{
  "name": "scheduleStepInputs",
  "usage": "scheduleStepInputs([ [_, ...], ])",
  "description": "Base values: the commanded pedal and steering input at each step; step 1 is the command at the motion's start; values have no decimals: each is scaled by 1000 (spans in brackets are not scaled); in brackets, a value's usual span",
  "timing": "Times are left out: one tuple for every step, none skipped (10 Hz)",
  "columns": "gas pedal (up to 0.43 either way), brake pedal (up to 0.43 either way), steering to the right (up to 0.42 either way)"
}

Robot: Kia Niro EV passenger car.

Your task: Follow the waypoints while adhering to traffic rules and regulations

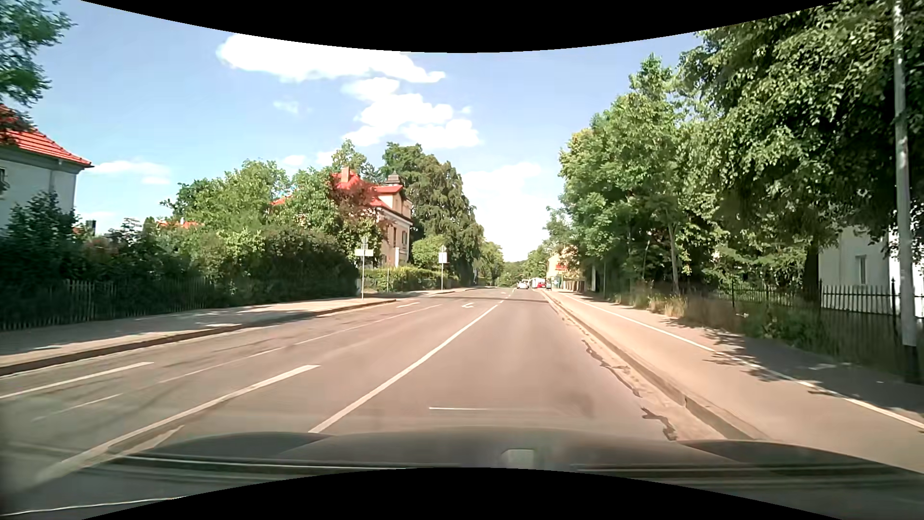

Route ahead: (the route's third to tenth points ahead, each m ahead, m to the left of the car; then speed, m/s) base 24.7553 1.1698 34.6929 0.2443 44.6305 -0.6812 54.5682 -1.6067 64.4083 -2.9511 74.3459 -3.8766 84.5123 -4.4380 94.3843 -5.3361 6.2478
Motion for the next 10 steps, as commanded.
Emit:
scheduleStepInputs([
  [118, 6, 68],
  [118, 6, 64],
  [130, 6, 58],
  [130, 12, 51],
  [130, 6, 48],
  [130, 6, 43],
  [130, 6, 40],
  [138, 6, 37],
  [138, 6, 33],
  [138, 6, 26],
])
